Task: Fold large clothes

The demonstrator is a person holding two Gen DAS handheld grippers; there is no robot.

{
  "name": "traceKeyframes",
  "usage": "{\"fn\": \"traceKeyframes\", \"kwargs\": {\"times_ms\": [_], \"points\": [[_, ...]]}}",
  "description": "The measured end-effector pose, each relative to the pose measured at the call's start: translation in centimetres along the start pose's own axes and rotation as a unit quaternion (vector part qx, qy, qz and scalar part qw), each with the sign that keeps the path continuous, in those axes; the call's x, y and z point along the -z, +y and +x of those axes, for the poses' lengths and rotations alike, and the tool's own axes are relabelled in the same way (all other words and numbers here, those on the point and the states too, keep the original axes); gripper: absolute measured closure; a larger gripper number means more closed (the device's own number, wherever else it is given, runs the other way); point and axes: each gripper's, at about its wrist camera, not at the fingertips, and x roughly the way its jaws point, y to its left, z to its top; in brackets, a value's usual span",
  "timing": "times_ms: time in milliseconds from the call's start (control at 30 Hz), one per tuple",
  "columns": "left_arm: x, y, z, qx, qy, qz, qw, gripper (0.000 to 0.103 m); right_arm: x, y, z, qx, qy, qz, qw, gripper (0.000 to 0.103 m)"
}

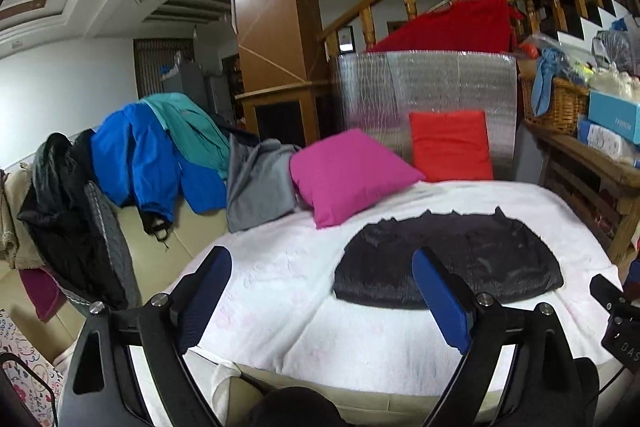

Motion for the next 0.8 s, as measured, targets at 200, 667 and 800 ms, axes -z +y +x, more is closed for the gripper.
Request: {"fn": "traceKeyframes", "kwargs": {"times_ms": [200, 667, 800], "points": [[-0.6, 0.9, -2.9, -0.009, -0.025, -0.003, 0.9996, 0.010, -0.1, 0.4, -1.5, -0.004, -0.013, 0.011, 1.000, 0.023], [-0.5, 3.2, -6.1, -0.033, -0.047, -0.006, 0.9983, 0.008, -0.7, 2.4, -4.3, -0.004, -0.042, 0.014, 0.999, 0.022], [-0.4, 4.1, -6.6, -0.036, -0.051, -0.014, 0.9979, 0.008, -0.8, 3.1, -4.9, -0.003, -0.048, 0.013, 0.999, 0.022]]}}
